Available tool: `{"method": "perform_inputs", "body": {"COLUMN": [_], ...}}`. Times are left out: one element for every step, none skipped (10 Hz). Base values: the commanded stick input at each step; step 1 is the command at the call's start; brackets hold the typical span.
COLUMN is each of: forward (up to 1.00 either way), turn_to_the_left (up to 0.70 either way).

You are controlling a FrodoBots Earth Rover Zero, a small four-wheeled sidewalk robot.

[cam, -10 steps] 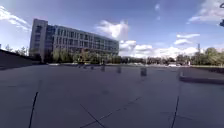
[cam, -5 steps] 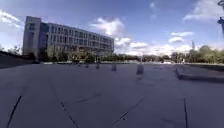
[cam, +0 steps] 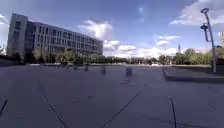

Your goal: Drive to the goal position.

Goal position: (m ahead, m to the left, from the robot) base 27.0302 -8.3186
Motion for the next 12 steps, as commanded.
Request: {"method": "perform_inputs", "body": {"forward": [0.0,0.09,0.59,0.7,0.7,0.7,0.7,0.7,0.7,0.7,0.7,0.7], "turn_to_the_left": [-0.52,0.0,0.0,0.0,0.0,0.0,0.0,0.0,0.0,0.0,0.0,0.0]}}
